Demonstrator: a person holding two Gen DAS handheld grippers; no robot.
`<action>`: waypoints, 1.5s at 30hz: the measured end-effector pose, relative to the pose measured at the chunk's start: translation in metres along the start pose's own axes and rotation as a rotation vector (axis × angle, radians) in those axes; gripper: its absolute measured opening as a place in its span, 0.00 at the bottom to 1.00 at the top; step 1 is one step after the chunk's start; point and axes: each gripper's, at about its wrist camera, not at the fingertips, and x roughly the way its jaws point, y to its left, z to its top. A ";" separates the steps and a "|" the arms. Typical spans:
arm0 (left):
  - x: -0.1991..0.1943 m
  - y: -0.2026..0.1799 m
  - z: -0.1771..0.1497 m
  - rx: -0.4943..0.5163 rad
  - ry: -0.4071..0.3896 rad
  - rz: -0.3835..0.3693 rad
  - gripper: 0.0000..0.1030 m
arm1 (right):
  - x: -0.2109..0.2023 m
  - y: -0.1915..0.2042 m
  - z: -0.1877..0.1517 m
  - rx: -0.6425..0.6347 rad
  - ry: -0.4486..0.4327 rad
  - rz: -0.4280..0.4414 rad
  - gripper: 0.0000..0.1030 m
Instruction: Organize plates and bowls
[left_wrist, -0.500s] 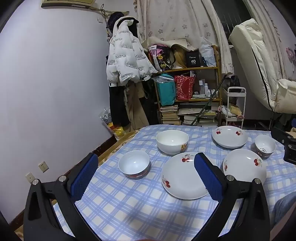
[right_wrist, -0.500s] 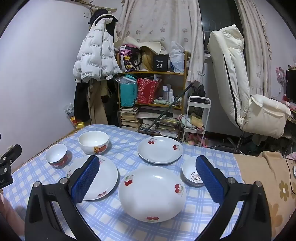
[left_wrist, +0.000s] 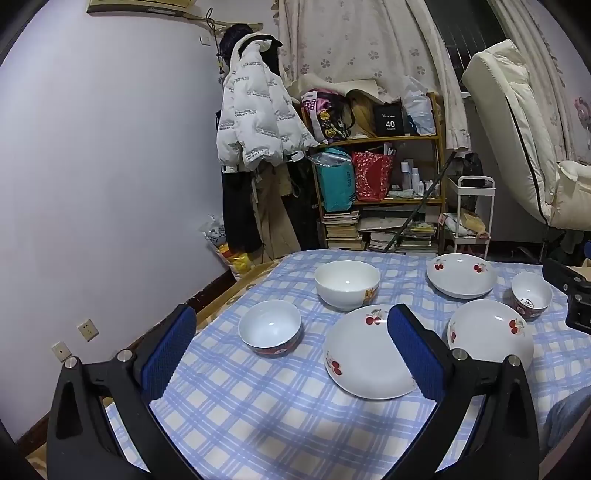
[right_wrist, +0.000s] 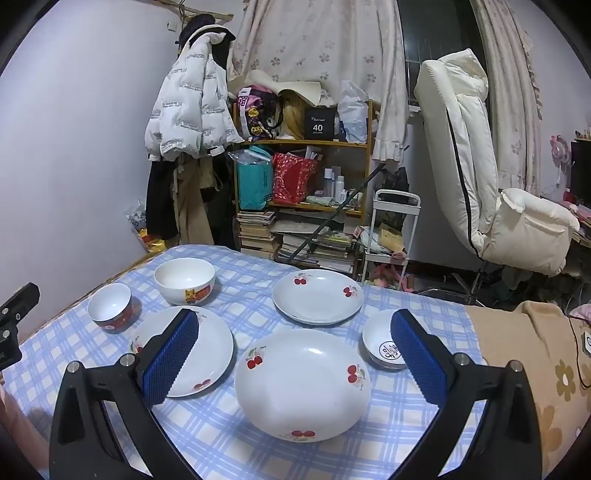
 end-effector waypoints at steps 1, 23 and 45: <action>0.000 0.000 0.000 0.000 0.000 0.000 0.99 | 0.000 0.000 0.000 -0.001 0.001 -0.001 1.00; 0.001 0.005 -0.003 -0.008 0.007 -0.007 0.99 | 0.001 0.000 0.001 -0.003 0.004 -0.003 1.00; 0.003 0.006 -0.005 -0.011 0.011 -0.005 0.99 | 0.001 -0.001 0.001 -0.004 0.006 -0.005 1.00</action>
